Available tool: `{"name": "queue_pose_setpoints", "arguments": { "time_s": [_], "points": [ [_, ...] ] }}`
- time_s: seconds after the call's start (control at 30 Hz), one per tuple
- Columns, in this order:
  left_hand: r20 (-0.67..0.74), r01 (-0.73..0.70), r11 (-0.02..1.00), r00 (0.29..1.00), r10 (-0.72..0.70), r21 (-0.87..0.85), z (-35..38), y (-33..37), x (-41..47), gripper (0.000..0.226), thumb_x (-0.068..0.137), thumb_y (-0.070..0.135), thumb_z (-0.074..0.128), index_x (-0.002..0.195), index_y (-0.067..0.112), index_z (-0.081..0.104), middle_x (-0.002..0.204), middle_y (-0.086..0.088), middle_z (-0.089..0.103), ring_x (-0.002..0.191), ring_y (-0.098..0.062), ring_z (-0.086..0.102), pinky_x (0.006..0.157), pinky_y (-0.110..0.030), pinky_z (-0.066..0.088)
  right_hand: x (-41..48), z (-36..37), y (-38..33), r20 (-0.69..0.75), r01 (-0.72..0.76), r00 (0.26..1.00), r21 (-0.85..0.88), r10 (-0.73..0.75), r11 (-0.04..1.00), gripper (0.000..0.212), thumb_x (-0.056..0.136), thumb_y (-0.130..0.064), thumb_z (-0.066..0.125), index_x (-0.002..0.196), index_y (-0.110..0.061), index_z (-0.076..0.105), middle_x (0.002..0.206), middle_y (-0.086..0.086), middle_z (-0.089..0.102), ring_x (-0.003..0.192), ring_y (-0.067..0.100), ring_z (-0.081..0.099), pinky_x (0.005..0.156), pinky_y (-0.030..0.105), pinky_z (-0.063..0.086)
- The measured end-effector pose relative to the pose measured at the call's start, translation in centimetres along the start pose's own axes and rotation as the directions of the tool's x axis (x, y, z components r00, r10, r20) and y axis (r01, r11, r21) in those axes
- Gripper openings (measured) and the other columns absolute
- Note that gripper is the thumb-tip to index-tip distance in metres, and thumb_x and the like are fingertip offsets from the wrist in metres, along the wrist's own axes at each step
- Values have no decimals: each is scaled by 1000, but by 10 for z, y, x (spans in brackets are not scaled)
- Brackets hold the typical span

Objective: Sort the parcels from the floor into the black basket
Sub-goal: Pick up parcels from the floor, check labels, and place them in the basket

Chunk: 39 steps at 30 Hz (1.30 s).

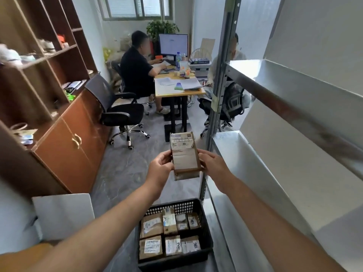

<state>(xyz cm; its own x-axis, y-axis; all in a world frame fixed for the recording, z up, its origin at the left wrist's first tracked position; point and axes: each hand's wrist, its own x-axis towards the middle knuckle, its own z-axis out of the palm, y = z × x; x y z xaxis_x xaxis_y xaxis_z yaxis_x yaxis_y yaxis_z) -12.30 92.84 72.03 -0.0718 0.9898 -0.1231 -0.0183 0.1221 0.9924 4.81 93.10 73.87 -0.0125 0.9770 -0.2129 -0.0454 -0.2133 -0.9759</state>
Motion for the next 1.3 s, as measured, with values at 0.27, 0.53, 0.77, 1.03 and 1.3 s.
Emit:
{"name": "queue_pose_setpoints", "arguments": {
  "time_s": [0.27, 0.53, 0.77, 1.03, 1.3],
  "points": [
    [-15, 17, 1000, 1000, -17, -9, -19, -9, 51, 48, 89, -8, 53, 135, 9, 54, 120, -1, 67, 116, -16, 62, 105, -38, 48, 51, 23, 2, -30, -37, 999, -45, 35, 998, 32, 101, -11, 45, 125, -16, 66, 119, 6, 69, 113, 23, 63, 101, 43, 51],
    [28, 21, 1000, 999, -21, 1, -46, -20, 111, 52, 85, -5, 66, 132, 15, 59, 118, 2, 68, 113, -10, 63, 101, -33, 51, 101, 56, 11, -102, -7, 995, -101, -3, 995, 29, 100, -12, 46, 113, -26, 68, 113, 6, 70, 107, 25, 66, 95, 45, 54],
    [136, 102, 995, 985, -103, 11, -72, -46, 159, 55, 84, -6, 66, 134, 15, 58, 117, -2, 69, 112, -15, 64, 99, -32, 52, 144, 80, 49, -207, -68, 978, -151, 35, 986, 31, 97, -22, 49, 124, -26, 61, 120, 3, 66, 112, 20, 63, 98, 47, 52],
    [161, 250, 967, 953, -256, 54, -72, -104, 187, 61, 84, -8, 61, 138, 19, 55, 124, 3, 66, 117, -13, 61, 101, -30, 51, 174, 82, 100, -222, -201, 961, -152, 165, 968, 34, 98, -19, 49, 131, -20, 57, 121, 3, 65, 110, 16, 62, 95, 39, 54],
    [223, 430, 901, 875, -431, 54, -46, -196, 221, 79, 78, -33, 44, 146, 7, 42, 146, -9, 49, 133, -19, 50, 103, -23, 46, 228, 44, 193, -212, -358, 922, -151, 324, 921, 34, 97, -21, 52, 130, -28, 58, 112, -9, 68, 99, 4, 66, 80, 32, 56]
  ]
}}
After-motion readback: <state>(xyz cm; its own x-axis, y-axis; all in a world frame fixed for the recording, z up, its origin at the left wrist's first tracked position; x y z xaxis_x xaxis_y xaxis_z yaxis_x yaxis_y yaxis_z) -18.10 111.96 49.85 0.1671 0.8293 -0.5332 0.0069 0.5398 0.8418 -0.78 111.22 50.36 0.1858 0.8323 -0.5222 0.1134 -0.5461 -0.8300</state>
